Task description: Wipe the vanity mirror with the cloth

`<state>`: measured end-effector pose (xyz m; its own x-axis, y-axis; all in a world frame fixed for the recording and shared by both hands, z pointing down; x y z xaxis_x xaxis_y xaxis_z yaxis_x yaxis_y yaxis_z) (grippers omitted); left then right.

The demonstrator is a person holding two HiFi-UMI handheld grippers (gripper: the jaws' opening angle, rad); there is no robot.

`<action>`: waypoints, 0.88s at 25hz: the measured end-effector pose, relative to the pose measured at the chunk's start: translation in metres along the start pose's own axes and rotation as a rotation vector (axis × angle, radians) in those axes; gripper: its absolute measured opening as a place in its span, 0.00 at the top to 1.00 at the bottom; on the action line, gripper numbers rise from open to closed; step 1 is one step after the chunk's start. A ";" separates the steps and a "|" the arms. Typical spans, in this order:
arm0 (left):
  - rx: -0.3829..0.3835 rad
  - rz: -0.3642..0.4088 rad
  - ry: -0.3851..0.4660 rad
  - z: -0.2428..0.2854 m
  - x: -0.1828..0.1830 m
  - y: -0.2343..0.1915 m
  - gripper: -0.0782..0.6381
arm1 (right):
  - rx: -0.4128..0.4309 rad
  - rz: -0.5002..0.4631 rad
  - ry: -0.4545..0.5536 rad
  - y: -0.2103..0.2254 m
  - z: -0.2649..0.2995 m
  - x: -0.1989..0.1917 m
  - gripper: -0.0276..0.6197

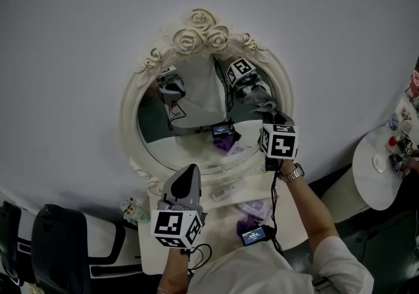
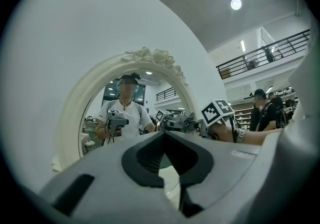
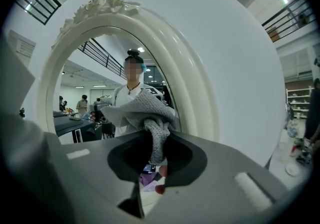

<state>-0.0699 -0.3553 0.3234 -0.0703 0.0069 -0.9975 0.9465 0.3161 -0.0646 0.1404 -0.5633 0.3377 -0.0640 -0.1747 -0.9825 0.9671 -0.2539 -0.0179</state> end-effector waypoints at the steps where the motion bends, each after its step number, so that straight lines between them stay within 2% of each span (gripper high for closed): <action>1: 0.005 0.001 -0.002 -0.003 0.000 -0.003 0.89 | 0.009 0.014 0.005 -0.007 -0.001 -0.001 0.86; 3: 0.015 0.005 -0.005 -0.010 0.000 -0.011 0.89 | 0.047 0.024 0.020 -0.027 -0.004 -0.001 0.86; 6: 0.031 0.010 -0.008 -0.021 0.001 -0.026 0.89 | 0.108 -0.027 0.043 -0.075 -0.009 -0.003 0.85; 11: 0.129 0.015 0.000 -0.061 0.005 -0.064 0.89 | 0.284 -0.103 0.081 -0.193 -0.014 -0.006 0.85; 17: 0.276 0.007 0.016 -0.117 0.005 -0.113 0.89 | 0.476 -0.129 0.026 -0.309 -0.015 -0.029 0.85; 22: 0.363 -0.001 0.005 -0.159 0.001 -0.140 0.89 | 0.536 -0.088 -0.018 -0.359 -0.011 -0.041 0.85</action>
<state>-0.2520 -0.2490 0.3362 -0.0723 0.0120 -0.9973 0.9965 -0.0413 -0.0727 -0.2018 -0.4546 0.3823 -0.1475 -0.1458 -0.9782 0.6969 -0.7171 0.0018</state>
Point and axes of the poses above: the fingertips, and each gripper's own axes: z forward along the fingers, y to its right, x out of its top, the point moved 1 cm from there along -z, backward along the fingers, and after that the axes turned 2 degrees about -z, right-handed, at the moved point
